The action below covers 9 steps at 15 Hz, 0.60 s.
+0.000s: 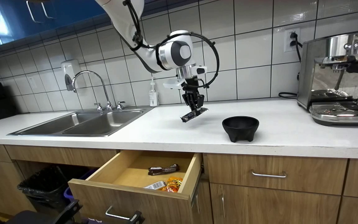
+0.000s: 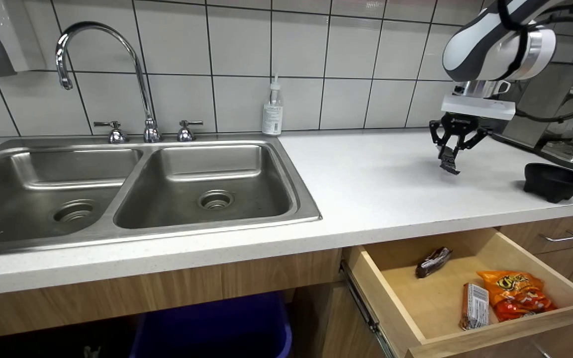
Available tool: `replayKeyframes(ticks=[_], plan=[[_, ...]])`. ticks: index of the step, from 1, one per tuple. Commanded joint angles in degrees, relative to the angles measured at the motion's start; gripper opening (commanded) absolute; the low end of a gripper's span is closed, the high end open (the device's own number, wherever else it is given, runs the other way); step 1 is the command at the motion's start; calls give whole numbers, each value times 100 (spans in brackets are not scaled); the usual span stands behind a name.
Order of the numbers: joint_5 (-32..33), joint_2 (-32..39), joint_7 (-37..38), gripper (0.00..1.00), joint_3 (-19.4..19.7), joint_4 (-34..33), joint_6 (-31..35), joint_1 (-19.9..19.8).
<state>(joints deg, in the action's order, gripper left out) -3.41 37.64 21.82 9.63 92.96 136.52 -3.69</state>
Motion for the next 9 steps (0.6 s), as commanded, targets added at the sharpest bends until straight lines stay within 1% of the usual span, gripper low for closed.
replayKeyframes(ticks=[1, 9], plan=[[52, -841, 441, 8, 159, 1254, 517, 265], [215, -1840, 1428, 8, 459, 2864, 1186, 685]])
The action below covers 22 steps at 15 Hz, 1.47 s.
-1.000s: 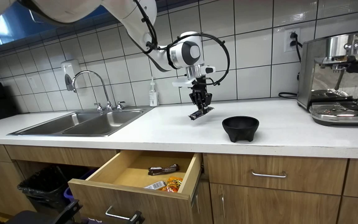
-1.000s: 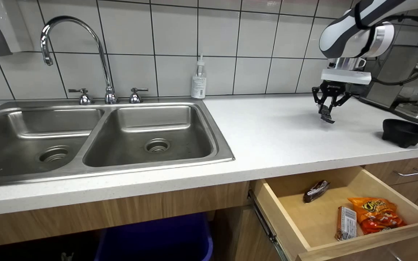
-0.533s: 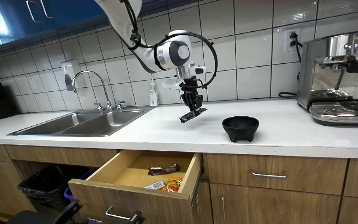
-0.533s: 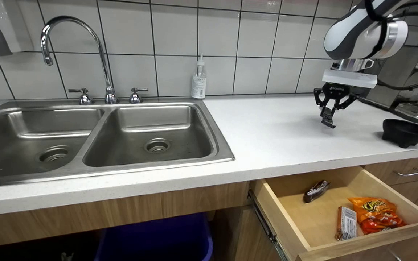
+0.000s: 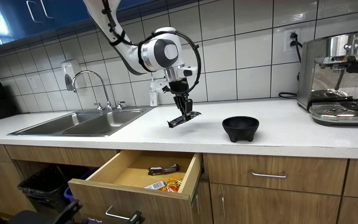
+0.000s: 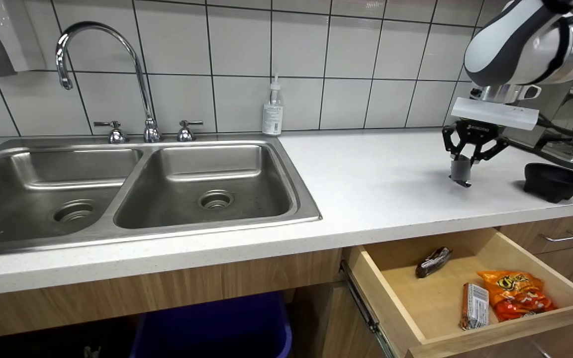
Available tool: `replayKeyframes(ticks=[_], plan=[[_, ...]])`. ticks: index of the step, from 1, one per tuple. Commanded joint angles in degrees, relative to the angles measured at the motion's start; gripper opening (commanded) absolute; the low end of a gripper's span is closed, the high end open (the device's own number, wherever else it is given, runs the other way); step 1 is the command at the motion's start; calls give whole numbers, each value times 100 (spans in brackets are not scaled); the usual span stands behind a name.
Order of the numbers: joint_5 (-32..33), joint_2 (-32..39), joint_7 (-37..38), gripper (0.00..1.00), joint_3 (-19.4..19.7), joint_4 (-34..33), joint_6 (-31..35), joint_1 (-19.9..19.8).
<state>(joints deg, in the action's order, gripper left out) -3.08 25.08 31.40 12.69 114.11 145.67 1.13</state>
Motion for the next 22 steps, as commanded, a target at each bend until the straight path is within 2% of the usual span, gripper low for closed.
replayKeyframes(ticks=[1, 7, 14, 19, 22], plan=[[213, -696, 596, 8, 170, 921, 343, 240], [545, -1299, 1426, 8, 199, 1883, 783, 389], [1432, -1815, 2732, 8, 203, 2756, 1100, 441], [1897, -2109, 3391, 8, 69, 3198, 1070, 303], [1888, -2239, 3521, 8, -34, 3419, 1053, 215]])
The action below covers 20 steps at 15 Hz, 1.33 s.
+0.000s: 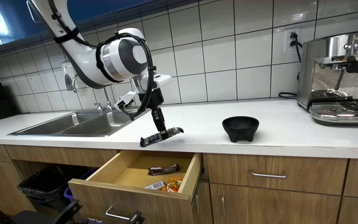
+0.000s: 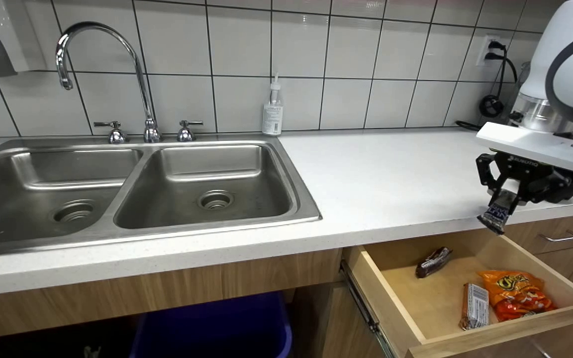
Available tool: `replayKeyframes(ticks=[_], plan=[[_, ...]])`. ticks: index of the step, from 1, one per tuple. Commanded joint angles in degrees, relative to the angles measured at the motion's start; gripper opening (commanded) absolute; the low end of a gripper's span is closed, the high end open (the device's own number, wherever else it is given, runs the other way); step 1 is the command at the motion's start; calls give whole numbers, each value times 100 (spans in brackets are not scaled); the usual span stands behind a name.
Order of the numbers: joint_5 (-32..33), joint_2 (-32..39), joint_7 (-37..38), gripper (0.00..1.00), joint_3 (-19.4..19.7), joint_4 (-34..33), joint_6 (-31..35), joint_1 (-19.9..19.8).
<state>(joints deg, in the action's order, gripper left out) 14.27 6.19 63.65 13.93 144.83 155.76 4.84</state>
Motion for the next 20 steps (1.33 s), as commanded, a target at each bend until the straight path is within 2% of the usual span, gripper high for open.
replayKeyframes(ticks=[1, 9, 20], plan=[[61, -363, 253, 8, -201, 414, 38, -191], [-587, -122, 23, 8, -436, 577, 7, -340], [-941, 866, 56, 8, -442, -18, -137, -217]])
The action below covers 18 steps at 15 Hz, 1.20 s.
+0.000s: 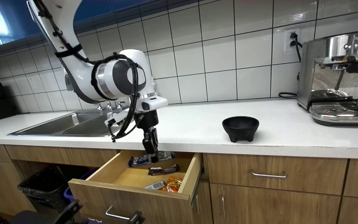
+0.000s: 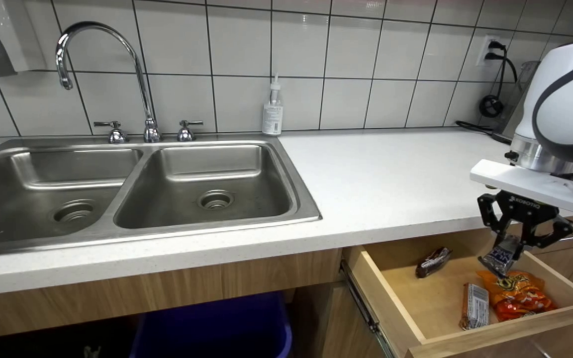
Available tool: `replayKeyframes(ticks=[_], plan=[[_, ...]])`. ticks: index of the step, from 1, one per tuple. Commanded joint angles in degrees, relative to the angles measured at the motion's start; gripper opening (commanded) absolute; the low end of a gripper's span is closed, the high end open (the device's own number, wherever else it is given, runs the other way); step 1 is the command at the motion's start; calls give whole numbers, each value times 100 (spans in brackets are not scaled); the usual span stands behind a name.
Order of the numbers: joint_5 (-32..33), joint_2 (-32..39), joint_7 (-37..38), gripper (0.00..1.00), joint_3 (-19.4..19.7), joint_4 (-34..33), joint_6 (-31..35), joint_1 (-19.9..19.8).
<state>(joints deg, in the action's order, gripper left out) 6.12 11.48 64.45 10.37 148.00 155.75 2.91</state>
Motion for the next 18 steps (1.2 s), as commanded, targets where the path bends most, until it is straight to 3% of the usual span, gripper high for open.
replayKeyframes(ticks=[1, 12, 13, 15, 18], plan=[[-133, 419, -19, 8, -74, -394, -155, 1], [-148, 716, -111, 10, 12, -596, -169, 125], [-137, 697, -151, 55, 6, -575, -174, 119], [-162, 647, -256, 60, -23, -532, -186, 81], [-131, 571, -364, 82, -9, -481, -239, 77]])
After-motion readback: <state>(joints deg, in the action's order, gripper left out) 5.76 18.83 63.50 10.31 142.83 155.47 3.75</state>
